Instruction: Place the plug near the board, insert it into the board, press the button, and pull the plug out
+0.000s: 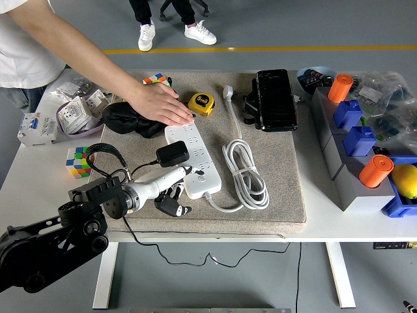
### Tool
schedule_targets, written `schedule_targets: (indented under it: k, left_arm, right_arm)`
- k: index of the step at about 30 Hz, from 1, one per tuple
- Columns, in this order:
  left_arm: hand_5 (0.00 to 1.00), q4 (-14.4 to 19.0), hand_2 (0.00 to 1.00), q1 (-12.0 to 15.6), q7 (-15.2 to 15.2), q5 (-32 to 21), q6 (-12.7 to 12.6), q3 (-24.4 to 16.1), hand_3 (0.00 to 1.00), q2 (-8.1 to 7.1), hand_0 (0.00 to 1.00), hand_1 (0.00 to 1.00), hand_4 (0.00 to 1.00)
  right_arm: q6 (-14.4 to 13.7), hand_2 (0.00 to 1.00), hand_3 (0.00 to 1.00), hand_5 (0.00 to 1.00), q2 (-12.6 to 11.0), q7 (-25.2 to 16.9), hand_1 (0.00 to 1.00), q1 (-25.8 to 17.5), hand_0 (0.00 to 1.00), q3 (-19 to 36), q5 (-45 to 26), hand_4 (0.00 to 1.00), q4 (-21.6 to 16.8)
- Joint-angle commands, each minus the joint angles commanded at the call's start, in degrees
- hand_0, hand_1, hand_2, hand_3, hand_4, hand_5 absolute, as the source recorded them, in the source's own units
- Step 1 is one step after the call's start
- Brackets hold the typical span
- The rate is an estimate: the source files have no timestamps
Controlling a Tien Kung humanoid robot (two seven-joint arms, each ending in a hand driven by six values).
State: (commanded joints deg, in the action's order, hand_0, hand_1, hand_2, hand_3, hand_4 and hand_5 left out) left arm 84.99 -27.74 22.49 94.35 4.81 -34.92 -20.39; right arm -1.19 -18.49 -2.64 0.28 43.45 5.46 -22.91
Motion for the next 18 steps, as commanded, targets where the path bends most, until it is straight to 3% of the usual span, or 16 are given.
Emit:
schedule_targets:
  k: [18]
  left_arm:
    - [0.002,-2.0,0.15,-0.8,0.7,-0.4,1.3,1.1,0.872,0.75,0.044,0.088,0.792]
  right_arm:
    - [0.0,0.673,0.562,0.488,0.0,-0.1,0.671,0.0,0.616,0.2,0.0,0.843,-0.1]
